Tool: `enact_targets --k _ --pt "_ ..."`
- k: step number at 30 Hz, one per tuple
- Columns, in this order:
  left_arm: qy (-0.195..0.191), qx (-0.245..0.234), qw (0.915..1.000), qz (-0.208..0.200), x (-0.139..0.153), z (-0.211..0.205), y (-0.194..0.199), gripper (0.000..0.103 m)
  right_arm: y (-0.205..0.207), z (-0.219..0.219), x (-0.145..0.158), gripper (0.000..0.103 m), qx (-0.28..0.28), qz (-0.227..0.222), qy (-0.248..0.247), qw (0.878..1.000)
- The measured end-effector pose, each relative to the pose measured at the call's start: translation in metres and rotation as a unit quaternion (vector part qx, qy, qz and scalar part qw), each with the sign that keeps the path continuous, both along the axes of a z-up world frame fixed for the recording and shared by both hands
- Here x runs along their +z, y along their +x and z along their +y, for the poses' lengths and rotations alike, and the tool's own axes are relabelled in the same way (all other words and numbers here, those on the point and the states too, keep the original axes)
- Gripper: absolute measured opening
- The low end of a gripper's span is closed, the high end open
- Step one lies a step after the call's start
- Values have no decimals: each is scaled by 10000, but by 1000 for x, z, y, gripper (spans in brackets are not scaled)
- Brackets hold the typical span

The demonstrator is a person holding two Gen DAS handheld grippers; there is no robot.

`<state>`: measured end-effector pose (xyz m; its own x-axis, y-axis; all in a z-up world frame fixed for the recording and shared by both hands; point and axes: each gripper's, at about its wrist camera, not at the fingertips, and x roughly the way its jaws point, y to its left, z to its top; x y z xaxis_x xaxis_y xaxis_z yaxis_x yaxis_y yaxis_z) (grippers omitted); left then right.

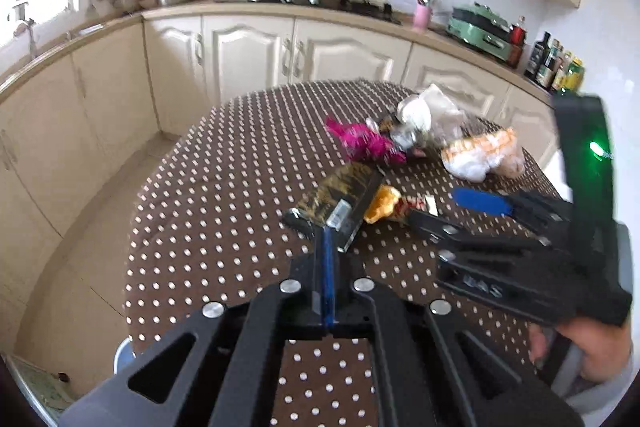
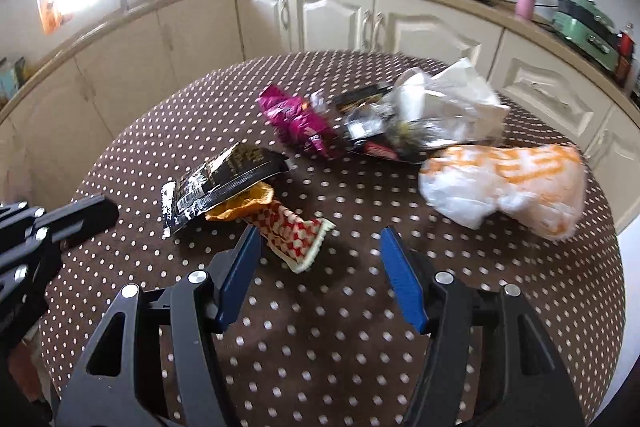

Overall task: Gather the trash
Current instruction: 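Grasp the black snack bag with the left tool while the right tool grasps the red-white wrapper, then carry the black bag and red-white wrapper over the blue bin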

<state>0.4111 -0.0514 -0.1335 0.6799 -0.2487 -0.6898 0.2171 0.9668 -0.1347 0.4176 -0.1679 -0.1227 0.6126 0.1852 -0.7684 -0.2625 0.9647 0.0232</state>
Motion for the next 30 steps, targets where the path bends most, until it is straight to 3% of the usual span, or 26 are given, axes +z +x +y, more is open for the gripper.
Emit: enact_targets --k 2,3,5,10,19,21,24,30 --pt "1 -43 10000 41 -3 2 1 3 5 3 -3 51 98 107 32 9999" --pt "2 -46 10000 71 -5 1 2 7 8 5 -4 39 192 174 111 9996" --pt "-21 -50 10000 58 -7 0 0 40 8 5 -4 25 194 164 86 9996" --pt "135 -153 9998 91 -10 -9 6 45 -4 -2 5 10 151 -119 87 9998" --pt "682 -367 9963 386 -27 -30 33 46 -19 -37 16 8 -437 -509 255 9974" --pt "688 -329 9967 280 -23 -32 37 46 -18 -41 17 8 -489 -511 347 9969" --pt "587 -295 9977 159 -16 -32 44 55 -16 -43 15 8 -573 -495 341 9965" --pt "829 -398 9949 408 -28 -50 70 57 -15 -48 17 8 -714 -579 484 9946"
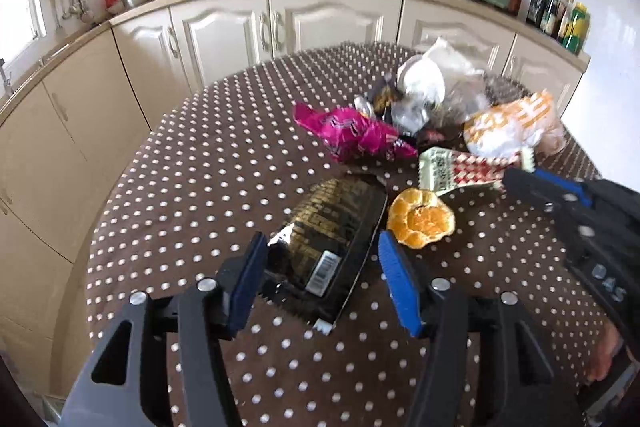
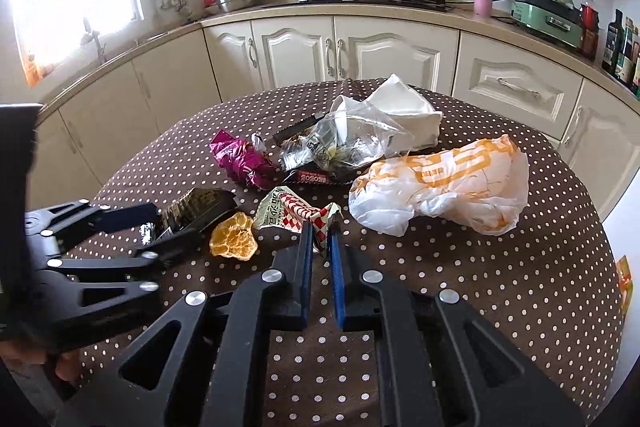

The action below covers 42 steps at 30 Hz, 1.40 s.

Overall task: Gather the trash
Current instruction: 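Carry the black bag and red-white wrapper over the blue bin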

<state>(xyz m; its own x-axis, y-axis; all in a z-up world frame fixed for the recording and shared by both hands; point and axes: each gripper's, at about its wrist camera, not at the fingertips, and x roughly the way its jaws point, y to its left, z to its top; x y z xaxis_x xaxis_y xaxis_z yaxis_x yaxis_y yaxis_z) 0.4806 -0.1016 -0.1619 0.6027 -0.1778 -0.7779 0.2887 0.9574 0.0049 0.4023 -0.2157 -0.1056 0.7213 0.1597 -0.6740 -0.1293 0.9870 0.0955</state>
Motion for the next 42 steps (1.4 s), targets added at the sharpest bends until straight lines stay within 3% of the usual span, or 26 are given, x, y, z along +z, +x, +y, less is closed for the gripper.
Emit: enact_targets --k 4,6,7,9,11,19,25,29,35,42 --pt "104 -4 9999 42 -3 -4 7 53 -2 2 1 8 40 -19 37 10000" --pt "88 8 10000 7 -2 -3 7 42 -2 2 1 8 59 -29 42 10000" --pt "109 34 9999 -7 -2 -2 7 29 -2 3 2 8 60 -48 47 10000" --pt "128 63 9999 -34 -1 1 6 22 -5 3 3 8 67 -114 44 9999" --pt "125 127 9998 -82 1 5 4 7 -7 4 5 7 72 -173 52 9998" --pt "-610 382 9972 -219 24 46 -31 6 -31 12 31 7 125 -501 145 9986" --pt "-884 555 9936 -425 41 95 -79 6 -56 49 58 7 548 -736 203 9956" --pt "-1077 925 9887 -479 42 146 -115 6 -74 98 62 7 1038 -738 269 9915" --pt "-1037 1750 9780 -458 27 232 -171 6 -98 199 47 7 1961 -523 310 9787" --pt "-1183 2595 9585 -28 -24 325 -216 6 -112 303 3 7 2753 -67 144 9612"
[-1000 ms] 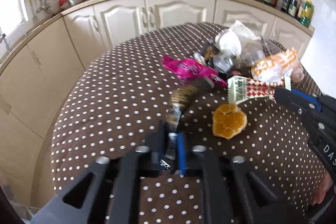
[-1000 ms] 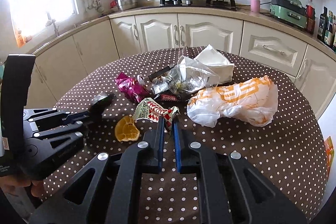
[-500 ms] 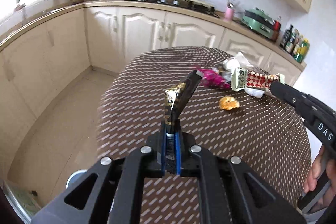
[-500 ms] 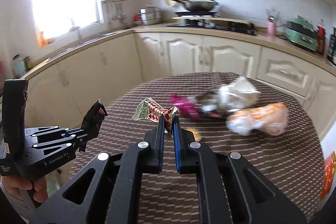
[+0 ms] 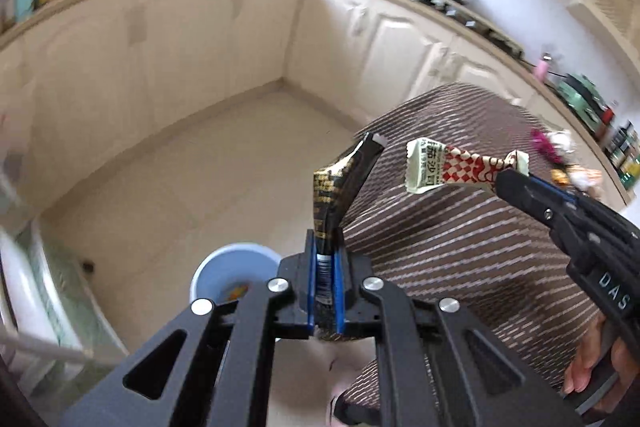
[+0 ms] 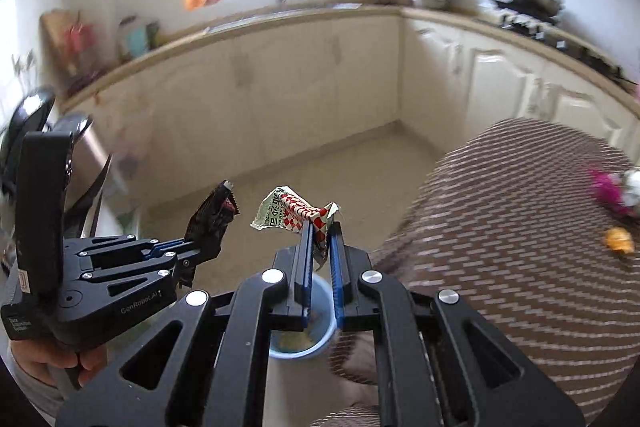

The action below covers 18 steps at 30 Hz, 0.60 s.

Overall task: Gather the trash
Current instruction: 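Carry the black bag and red-white wrapper over the blue bin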

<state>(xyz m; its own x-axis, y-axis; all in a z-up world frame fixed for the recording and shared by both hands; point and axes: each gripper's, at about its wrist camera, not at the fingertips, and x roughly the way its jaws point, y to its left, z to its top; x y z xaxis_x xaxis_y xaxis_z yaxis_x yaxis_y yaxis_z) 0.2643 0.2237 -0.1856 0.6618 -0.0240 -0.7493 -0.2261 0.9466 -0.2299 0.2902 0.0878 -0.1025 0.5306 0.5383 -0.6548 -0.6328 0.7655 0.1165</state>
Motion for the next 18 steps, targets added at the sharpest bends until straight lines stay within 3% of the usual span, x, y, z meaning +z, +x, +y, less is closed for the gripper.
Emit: enact_targets --k 8,13,18 --pt "-460 518 9952 692 -79 55 -18 7 -4 81 -74 7 434 395 -697 9958" --pt "-772 625 9891 1088 -122 71 3 7 10 106 -115 7 390 444 -1063 9926" --pt "-1046 640 9853 1188 -144 82 35 10 22 104 -137 7 207 445 -1104 9927"
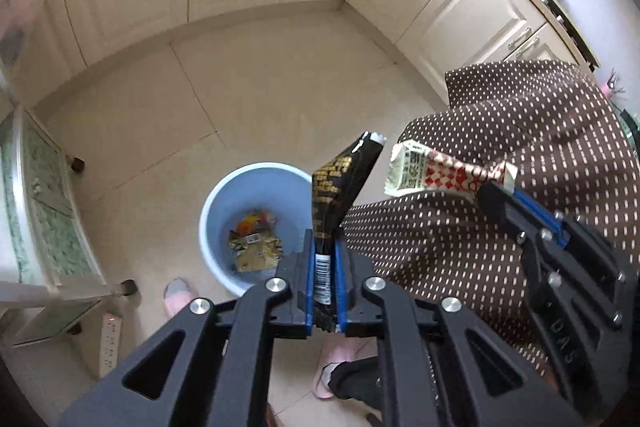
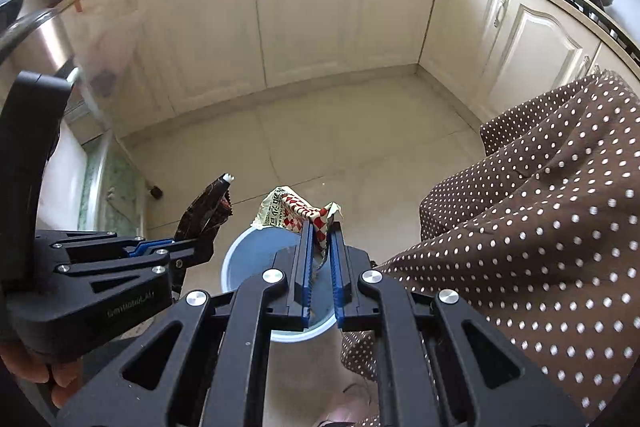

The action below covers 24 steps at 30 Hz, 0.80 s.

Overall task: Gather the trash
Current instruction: 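Carry the black bag and red-white wrapper over the blue bin, then open the left tool then the right tool to drop both into the bin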

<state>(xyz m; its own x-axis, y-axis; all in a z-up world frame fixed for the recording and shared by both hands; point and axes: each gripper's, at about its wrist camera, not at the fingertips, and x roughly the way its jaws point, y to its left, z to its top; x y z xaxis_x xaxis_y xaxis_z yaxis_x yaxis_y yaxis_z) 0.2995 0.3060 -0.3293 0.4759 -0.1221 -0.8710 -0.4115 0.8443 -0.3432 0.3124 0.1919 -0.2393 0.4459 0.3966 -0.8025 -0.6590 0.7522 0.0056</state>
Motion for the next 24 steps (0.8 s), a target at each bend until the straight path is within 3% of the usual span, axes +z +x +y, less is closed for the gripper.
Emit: enact_targets --k 6,24 --pt "-24 5 9999 -112 3 1 22 39 13 -4 -13 7 -133 111 -19 9998" --pt "85 252 9994 -202 18 11 -6 40 18 13 -8 8 -25 161 166 9997"
